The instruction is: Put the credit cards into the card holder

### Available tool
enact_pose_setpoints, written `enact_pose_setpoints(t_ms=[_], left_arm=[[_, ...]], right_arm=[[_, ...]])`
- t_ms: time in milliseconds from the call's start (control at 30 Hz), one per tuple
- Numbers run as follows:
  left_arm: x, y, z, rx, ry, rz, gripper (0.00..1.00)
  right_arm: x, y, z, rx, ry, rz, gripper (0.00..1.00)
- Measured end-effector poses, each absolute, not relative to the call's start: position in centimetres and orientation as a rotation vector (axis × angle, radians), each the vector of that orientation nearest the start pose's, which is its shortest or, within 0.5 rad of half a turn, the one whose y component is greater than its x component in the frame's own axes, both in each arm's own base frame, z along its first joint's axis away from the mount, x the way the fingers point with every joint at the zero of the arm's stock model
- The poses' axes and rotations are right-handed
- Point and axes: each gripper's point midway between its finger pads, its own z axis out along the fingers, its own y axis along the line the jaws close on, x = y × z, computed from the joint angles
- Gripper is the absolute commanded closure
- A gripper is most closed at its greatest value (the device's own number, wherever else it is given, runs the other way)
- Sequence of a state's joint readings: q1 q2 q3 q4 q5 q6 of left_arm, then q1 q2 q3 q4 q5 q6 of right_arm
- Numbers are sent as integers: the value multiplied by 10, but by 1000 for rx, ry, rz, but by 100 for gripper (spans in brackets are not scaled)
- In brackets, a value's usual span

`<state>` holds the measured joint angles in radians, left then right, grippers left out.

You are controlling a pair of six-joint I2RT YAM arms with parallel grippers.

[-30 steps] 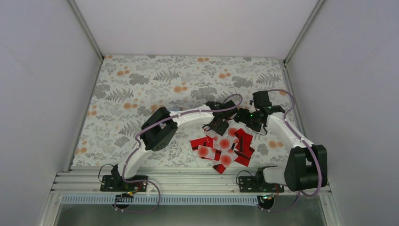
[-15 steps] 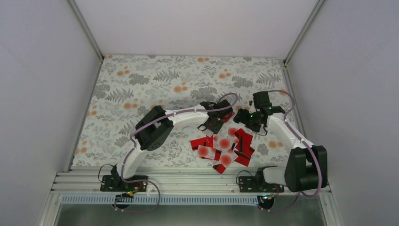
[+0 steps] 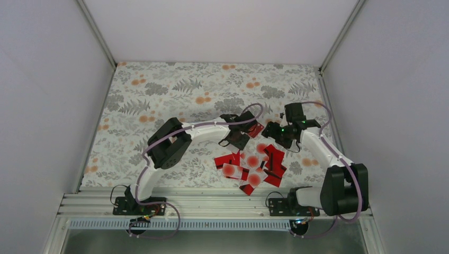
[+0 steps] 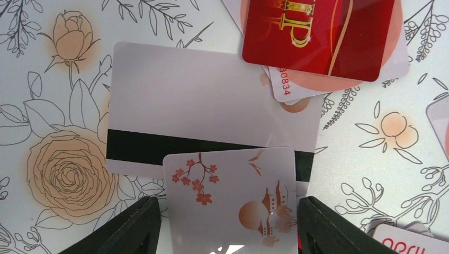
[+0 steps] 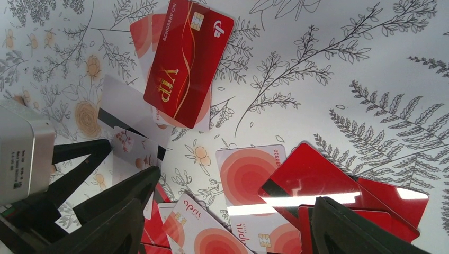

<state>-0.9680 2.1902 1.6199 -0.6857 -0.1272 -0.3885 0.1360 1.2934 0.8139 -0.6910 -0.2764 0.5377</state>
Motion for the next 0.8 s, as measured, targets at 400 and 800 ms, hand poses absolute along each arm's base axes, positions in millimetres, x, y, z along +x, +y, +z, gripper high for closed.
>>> enact_pose_setpoints(t_ms=[400,800], left_arm=[[299,-384,14,805,2681,-190,50],[303,-378,20,809,2718,-284,51]], right_arm=[[275,86,86,502,2762,566,20],[281,100,94,467,2730,684,20]])
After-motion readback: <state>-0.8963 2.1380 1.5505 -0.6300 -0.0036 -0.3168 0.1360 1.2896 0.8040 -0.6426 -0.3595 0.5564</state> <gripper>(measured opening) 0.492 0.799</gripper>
